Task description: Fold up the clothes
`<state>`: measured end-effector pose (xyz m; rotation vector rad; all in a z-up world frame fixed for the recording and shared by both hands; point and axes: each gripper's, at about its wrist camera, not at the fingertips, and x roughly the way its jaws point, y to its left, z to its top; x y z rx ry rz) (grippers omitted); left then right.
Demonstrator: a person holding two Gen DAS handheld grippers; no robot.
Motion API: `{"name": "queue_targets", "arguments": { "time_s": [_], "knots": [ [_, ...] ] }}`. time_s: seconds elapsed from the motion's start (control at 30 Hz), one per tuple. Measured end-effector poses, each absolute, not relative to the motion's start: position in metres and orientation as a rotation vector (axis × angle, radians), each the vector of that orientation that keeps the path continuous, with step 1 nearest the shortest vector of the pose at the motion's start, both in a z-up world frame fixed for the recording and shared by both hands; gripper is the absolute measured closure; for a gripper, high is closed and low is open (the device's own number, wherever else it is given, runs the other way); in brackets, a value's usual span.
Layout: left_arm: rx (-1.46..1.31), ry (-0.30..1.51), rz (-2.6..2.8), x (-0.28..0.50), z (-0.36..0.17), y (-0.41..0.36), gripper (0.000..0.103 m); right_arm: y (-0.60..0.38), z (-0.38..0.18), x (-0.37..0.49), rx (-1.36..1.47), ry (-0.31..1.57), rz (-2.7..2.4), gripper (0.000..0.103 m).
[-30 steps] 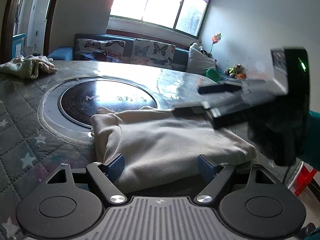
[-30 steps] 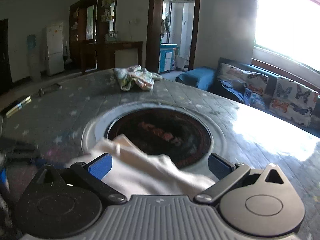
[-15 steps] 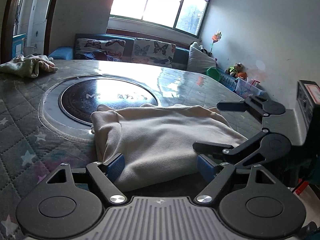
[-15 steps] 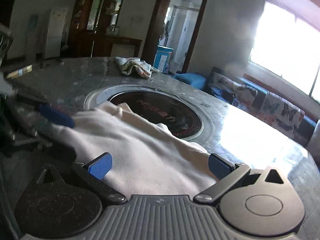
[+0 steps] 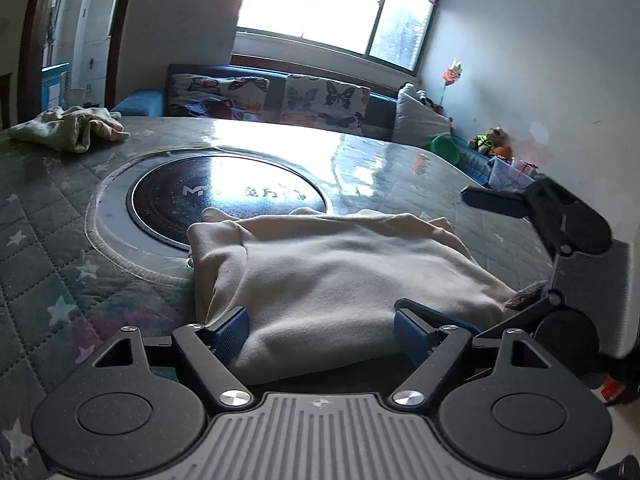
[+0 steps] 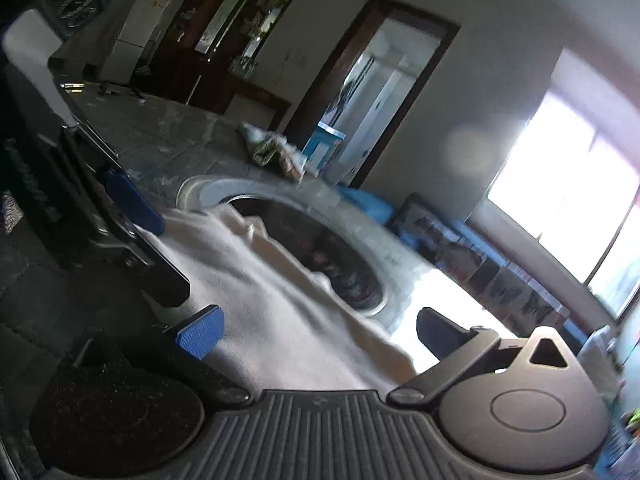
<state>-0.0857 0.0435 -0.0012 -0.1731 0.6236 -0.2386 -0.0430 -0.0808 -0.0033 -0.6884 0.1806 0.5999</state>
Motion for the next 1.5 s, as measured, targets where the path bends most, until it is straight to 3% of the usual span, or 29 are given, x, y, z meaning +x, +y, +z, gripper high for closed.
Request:
{"name": "queue_targets", "arguments": {
  "time_s": [0.23,0.73,1.5],
  "knots": [
    [-0.166,0.587,-0.185,-0.087,0.009,0.038,0.021,-0.076,-0.013,-0.053,-0.811,0.124,0.548,0.000],
    [-0.008,0.588,-0.104,-0.084,-0.008,0.018,0.023,-0.081,-0.016,-0.057,-0.783,0.143,0.518,0.000],
    [0.006,0.587,-0.110,-0.082,-0.012,0.019,0.021,-0.108,-0.022,-0.058,-0.782,0.181,0.365,0.000]
  ]
}}
